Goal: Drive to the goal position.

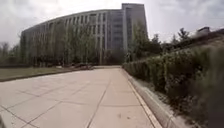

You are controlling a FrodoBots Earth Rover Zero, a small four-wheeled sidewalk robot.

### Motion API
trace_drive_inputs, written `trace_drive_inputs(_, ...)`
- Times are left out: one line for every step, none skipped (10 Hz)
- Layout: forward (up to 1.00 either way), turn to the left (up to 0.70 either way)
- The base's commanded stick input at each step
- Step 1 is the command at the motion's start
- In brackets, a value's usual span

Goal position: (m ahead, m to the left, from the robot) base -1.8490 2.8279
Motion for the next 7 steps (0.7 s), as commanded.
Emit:
trace_drive_inputs(0.07,0.01)
trace_drive_inputs(0.07,0.01)
trace_drive_inputs(0.07,0.00)
trace_drive_inputs(0.07,0.01)
trace_drive_inputs(0.07,0.00)
trace_drive_inputs(0.07,0.01)
trace_drive_inputs(0.07,0.01)
